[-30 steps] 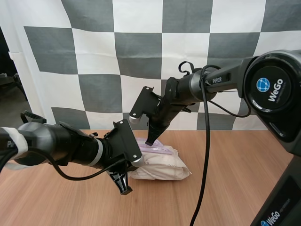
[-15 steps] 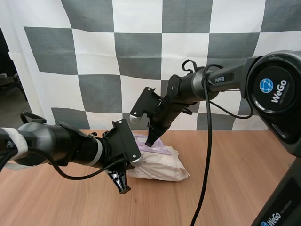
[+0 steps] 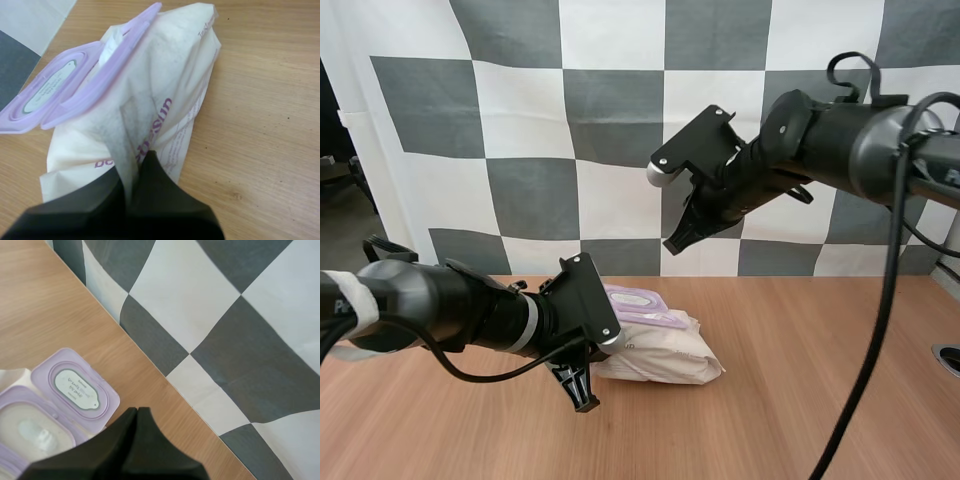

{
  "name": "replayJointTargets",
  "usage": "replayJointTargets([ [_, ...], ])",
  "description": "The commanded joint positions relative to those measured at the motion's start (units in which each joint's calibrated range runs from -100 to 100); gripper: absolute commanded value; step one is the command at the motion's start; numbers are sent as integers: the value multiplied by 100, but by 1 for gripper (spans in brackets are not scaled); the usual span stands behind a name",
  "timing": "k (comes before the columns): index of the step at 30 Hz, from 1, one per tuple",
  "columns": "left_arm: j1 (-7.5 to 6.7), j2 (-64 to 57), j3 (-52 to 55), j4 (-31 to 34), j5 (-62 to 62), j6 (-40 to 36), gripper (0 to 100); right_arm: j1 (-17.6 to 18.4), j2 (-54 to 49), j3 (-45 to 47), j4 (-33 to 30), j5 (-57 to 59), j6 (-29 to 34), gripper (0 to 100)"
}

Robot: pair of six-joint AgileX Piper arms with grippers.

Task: Open the wet wipes lid

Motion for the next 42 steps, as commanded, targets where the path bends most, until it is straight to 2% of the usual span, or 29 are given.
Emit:
replayJointTargets([
  [1, -3, -5, -8, -2, 15, 83, 0, -3, -1257, 450, 81, -505, 27, 0],
  [5, -3, -5, -8, -14, 10, 83, 0, -3, -2321, 1171, 240, -1270, 281, 0],
  [10, -3, -5, -8, -53, 292, 83, 2, -126, -2899, 1467, 291, -115, 584, 0],
  [12, -3, -5, -8, -53, 424, 83, 17, -149, -3036, 1467, 291, 106, 584, 0],
  [13, -3, -16, -8, -53, 424, 83, 31, -149, -3126, 1467, 291, 124, 584, 0],
  [14, -3, -16, -8, -53, 424, 83, 49, -149, -3218, 1467, 291, 124, 584, 0],
  [16, -3, -16, -8, -53, 409, 83, 91, -149, -3395, 1455, 291, 124, 584, 0],
  [17, -3, -16, -8, -104, 409, 83, 100, -149, -3461, 1455, 291, 124, 584, 0],
  [28, -3, -125, -312, -264, 203, -15, 100, -229, -4137, 1455, 545, -136, 764, 0],
  [36, -3, -1282, -1193, -225, 950, -1018, 100, -303, -4338, 1455, 542, -844, 977, 0],
  [42, -3, -2697, -1702, 219, 986, -1841, 100, -391, -4535, 1455, 634, -1157, 1020, 0],
])
